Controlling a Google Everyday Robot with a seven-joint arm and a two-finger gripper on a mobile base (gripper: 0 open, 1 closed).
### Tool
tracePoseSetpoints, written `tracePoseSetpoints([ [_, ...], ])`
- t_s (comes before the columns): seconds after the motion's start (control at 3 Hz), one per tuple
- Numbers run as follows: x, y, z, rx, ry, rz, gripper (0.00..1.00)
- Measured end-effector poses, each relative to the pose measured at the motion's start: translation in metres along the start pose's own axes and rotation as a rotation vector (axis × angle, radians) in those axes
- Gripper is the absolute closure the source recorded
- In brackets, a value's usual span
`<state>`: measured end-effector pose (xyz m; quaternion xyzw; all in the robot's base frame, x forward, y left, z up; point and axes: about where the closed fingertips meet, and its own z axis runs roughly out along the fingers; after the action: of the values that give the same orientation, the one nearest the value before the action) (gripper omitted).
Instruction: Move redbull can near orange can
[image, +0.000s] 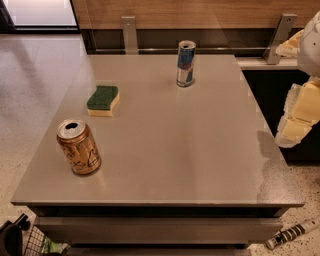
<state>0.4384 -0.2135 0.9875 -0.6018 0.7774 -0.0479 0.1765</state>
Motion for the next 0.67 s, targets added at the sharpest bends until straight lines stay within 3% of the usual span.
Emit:
tracePoseSetpoints([
  [0.33, 0.0, 0.0, 0.0, 0.0, 0.0, 0.0, 0.0],
  [0.67, -0.002, -0.015, 0.003, 0.026, -0.045, 0.006, 0.0],
])
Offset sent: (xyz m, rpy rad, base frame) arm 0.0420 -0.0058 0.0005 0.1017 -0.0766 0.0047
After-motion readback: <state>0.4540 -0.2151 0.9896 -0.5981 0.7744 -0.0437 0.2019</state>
